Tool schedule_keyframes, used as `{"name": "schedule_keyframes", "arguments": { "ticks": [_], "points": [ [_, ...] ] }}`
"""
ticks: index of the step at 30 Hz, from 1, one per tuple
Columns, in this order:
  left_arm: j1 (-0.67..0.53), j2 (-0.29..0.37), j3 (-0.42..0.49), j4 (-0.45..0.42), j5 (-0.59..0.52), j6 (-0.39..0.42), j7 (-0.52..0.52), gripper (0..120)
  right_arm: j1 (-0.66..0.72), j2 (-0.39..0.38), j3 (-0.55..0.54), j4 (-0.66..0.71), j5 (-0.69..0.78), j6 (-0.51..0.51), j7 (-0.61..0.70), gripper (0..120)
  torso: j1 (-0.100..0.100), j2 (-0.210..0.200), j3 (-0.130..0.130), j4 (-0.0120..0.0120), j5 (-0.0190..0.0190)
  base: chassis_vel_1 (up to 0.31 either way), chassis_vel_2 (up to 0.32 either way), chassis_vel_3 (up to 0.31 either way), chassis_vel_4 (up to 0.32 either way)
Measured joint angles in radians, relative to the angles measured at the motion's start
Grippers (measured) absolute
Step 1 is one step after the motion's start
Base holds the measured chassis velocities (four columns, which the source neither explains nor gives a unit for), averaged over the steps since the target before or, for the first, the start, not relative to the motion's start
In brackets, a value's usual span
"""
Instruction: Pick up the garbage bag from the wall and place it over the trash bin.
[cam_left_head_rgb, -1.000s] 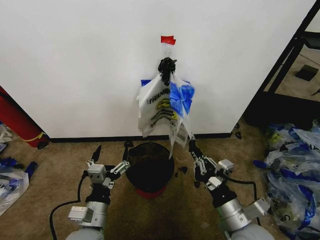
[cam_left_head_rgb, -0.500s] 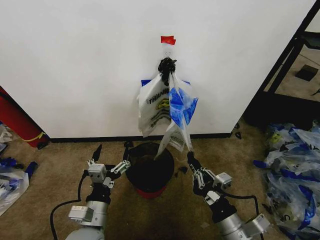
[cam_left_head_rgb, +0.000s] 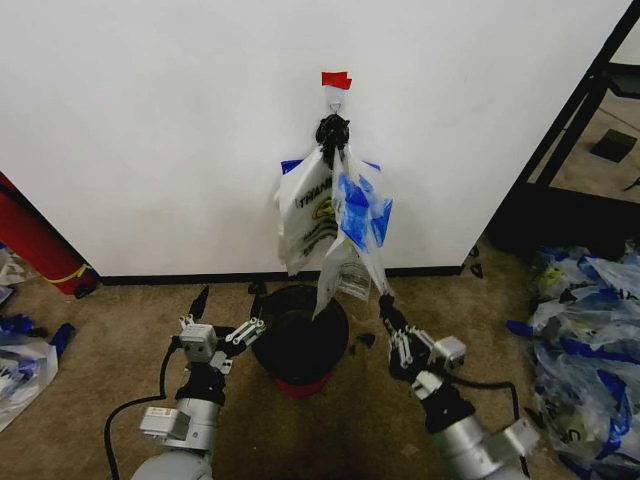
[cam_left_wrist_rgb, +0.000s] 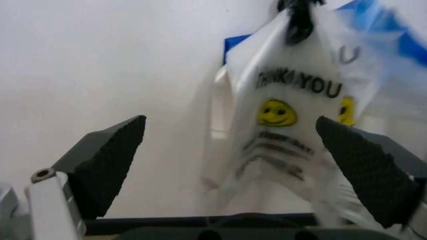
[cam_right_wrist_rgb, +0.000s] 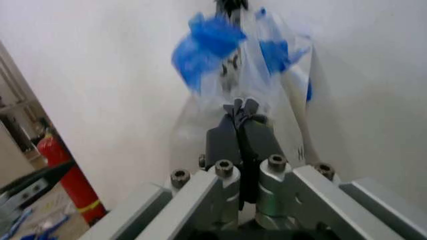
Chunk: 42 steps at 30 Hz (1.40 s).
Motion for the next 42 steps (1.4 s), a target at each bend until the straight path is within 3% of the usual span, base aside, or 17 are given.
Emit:
{"name": "schedule_keyframes", "arguments": {
  "ticks": [5,14,19,22,26,27,33,35,42],
  "points": [
    [-0.03,0.047,0.011,-0.042,-0.082,0.045,-0.004,100,0.092,-0.005,0.006,-0.042,0.041,-0.021,0.007,0,0.0,0.0,0.0,0.0001,0.0001,0.0,0.0,0.0,0.0],
    [-0.112,0.152,0.023,-0.131,-0.263,0.134,-0.028,100,0.129,-0.007,-0.006,-0.065,0.054,-0.033,0.011,0,0.0,0.0,0.0,0.0,-0.0001,0.0,0.0,0.0,0.0],
    [-0.258,0.335,0.056,-0.193,-0.501,0.254,-0.071,100,0.141,-0.012,-0.023,-0.08,0.047,-0.035,0.012,0,0.0,0.0,0.0,-0.0002,-0.0001,0.0,0.0,0.0,0.0],
    [-0.322,0.388,0.078,-0.195,-0.583,0.287,-0.092,100,0.147,-0.013,-0.032,-0.084,0.046,-0.037,0.013,0,0.0,0.0,0.0,0.0007,0.0002,0.0,0.0,0.0,0.0],
    [-0.571,0.457,0.219,-0.189,-0.713,0.342,-0.134,100,0.144,-0.008,-0.034,-0.089,0.037,-0.037,0.013,0,0.0,0.0,0.0,-0.0002,0.0,0.0,0.0,0.0,0.0],
    [-0.679,0.466,0.284,-0.17,-0.732,0.354,-0.144,100,0.142,-0.005,-0.034,-0.09,0.033,-0.037,0.014,0,0.0,0.0,0.0,-0.0005,0.0003,0.0,0.0,0.0,0.0],
    [-0.997,0.456,0.499,-0.077,-0.773,0.391,-0.171,99,0.132,0.003,-0.019,-0.086,0.027,-0.037,0.014,0,0.0,0.0,0.0,0.0004,0.0005,0.0,0.0,0.0,0.0],
    [-1.083,0.443,0.583,-0.035,-0.78,0.408,-0.181,99,0.122,0.005,-0.007,-0.079,0.024,-0.037,0.014,0,0.0,0.0,0.0,-0.0006,-0.0002,0.0,0.0,0.0,0.0],
    [-1.226,0.399,0.716,0.068,-0.818,0.452,-0.216,97,0.112,0.003,0.004,-0.069,0.023,-0.036,0.013,0,0.0,0.0,0.0,0.0001,0.0,0.0,0.0,0.0,0.0]
  ]
}}
